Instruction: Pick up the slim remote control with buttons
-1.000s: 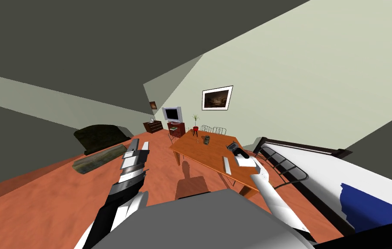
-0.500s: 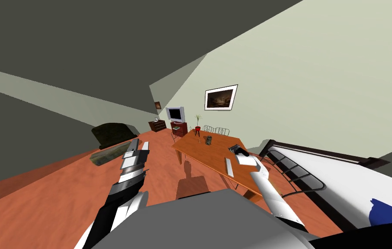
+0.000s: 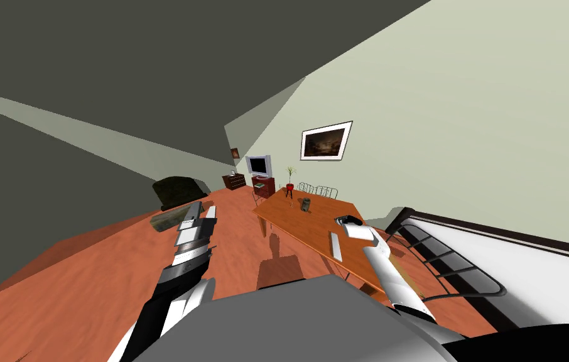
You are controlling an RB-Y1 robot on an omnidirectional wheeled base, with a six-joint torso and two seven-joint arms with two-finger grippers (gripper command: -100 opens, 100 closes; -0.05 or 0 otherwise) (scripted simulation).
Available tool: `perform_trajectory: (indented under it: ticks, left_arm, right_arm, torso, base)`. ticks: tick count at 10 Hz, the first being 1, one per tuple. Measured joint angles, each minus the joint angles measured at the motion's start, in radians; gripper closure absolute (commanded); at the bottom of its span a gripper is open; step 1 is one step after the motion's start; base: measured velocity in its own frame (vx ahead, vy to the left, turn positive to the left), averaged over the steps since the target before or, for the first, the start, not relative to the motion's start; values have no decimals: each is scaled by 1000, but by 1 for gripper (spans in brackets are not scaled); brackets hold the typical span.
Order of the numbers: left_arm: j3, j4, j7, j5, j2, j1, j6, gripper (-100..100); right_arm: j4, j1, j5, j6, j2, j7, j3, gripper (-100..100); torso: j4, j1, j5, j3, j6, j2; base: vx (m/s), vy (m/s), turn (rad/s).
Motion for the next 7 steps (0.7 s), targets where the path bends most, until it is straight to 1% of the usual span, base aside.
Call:
perform_trajectory:
  ticks: [1, 2, 3, 4, 6, 7]
  left_arm:
    - [0, 0, 0, 0, 0, 0, 0, 0]
    - [0, 0, 0, 0, 0, 0, 0, 0]
    - [0, 0, 0, 0, 0, 0, 0, 0]
    - [0, 0, 0, 0, 0, 0, 0, 0]
    - [0, 0, 0, 0, 0, 0, 0, 0]
    - [0, 0, 0, 0, 0, 0, 0, 0]
  right_arm:
    - [15, -4, 2, 11, 2, -14, -2, -100]
    - [39, -15, -6, 33, -3, -37, -18, -100]
    - [71, -38, 1, 58, -2, -60, -24, -100]
    - [115, -59, 0, 81, -4, -87, -40, -100]
    - [172, -75, -10, 131, -7, -132, -66, -100]
    - [179, -72, -12, 158, -2, -153, -76, -100]
  torso:
    - [0, 1, 0, 0, 0, 0]
    - [0, 1, 0, 0, -1, 0]
    - [0, 0, 0, 0, 0, -1]
    - [0, 0, 0, 0, -1, 0]
    - [0, -1, 0, 0, 0, 0]
    - [0, -1, 0, 0, 0, 0]
  base:
    - [-12, -21, 184]
    - [-12, -32, 109]
    - [-15, -34, 198]
    - [-9, -35, 85]
    - [-14, -46, 117]
    - [-21, -54, 154]
